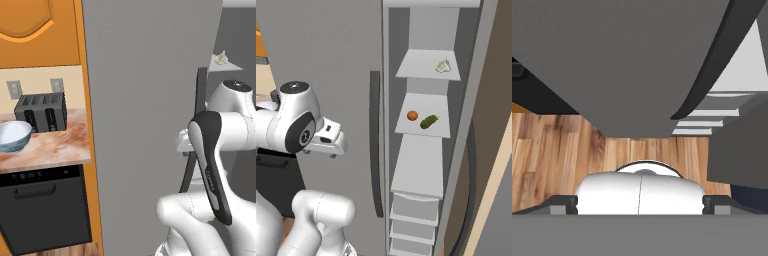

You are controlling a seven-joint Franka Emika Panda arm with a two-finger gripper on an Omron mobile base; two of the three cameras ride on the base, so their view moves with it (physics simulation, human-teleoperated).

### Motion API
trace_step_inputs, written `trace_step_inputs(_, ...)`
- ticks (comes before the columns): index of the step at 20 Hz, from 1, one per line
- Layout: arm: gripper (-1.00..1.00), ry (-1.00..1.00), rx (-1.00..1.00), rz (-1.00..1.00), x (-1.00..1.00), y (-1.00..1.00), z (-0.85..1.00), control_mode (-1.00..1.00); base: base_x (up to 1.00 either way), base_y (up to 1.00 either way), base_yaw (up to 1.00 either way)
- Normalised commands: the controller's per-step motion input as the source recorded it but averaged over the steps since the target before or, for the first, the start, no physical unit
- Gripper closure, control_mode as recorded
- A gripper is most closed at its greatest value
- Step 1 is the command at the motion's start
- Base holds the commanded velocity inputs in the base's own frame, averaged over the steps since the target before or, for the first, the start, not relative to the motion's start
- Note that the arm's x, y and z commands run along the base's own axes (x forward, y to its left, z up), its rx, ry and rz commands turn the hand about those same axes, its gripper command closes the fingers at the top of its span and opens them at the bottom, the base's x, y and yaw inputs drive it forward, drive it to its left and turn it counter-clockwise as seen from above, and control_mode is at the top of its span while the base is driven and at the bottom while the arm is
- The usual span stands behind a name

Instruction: Take the garlic, cucumber, and tangerine from the freezer and place them in the bowl on the counter.

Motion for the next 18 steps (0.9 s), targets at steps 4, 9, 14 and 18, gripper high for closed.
trace_step_inputs(4,-1.0,0.0,0.0,0.0,0.0,0.07,0.0,-1.0,0.0,0.0,0.0)
trace_step_inputs(9,-1.0,0.0,0.0,0.0,0.0,0.0,0.0,-1.0,0.0,0.0,0.0)
trace_step_inputs(14,-1.0,0.0,0.0,0.0,-0.02,0.0,0.0,1.0,-0.13,-0.07,0.0)
trace_step_inputs(18,-1.0,0.0,0.0,0.0,0.0,0.0,0.0,1.0,-0.27,-0.6,-0.04)
